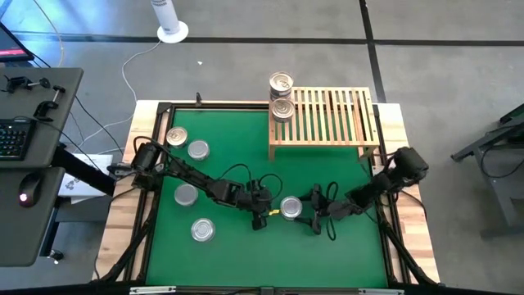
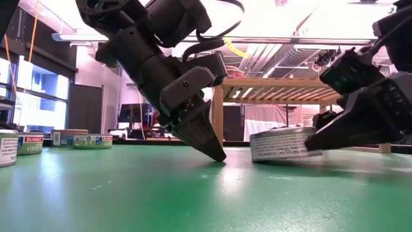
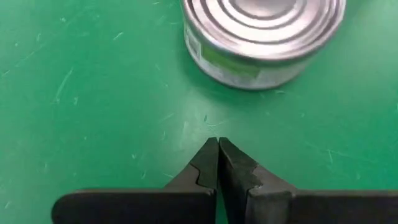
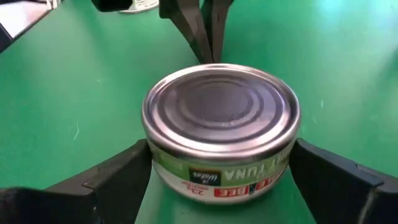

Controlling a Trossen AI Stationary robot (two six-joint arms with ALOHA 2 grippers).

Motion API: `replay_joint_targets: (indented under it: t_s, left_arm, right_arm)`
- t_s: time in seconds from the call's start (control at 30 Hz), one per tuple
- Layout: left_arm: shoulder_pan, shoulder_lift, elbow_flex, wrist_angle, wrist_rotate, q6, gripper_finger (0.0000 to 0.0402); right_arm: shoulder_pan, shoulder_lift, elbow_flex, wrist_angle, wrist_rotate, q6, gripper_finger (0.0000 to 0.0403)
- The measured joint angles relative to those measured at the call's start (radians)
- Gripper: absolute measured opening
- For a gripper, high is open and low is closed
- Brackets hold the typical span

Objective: Stack canned seafood by type on shelf
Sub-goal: Put the green tuna can on the shelf

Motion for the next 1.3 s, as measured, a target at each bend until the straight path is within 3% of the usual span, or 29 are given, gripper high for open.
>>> replay_joint_targets:
  t_s: [0.33,0.63,0.87,1.07,1.3]
  left_arm:
    - [-0.002,0.002,-0.004,0.041,0.025,0.019,0.0]
    - [-0.003,0.006,-0.004,0.08,0.034,0.026,0.0]
    - [-0.007,0.006,-0.004,0.088,0.046,0.018,0.0]
    - [-0.017,0.006,-0.004,0.082,0.046,0.024,0.0]
    - [-0.018,-0.007,-0.003,0.047,0.048,0.032,0.0]
  right_arm:
    - [-0.022,-0.118,0.061,-0.34,-0.104,-0.031,0.0336]
    - [-0.086,-0.125,0.171,-0.523,-0.248,-0.11,0.0371]
    - [-0.106,-0.228,0.249,-0.775,-0.263,-0.156,0.0381]
    - [-0.086,-0.275,0.132,-0.593,-0.198,-0.139,0.0381]
    - [-0.076,-0.191,0.023,-0.262,-0.149,-0.162,0.0381]
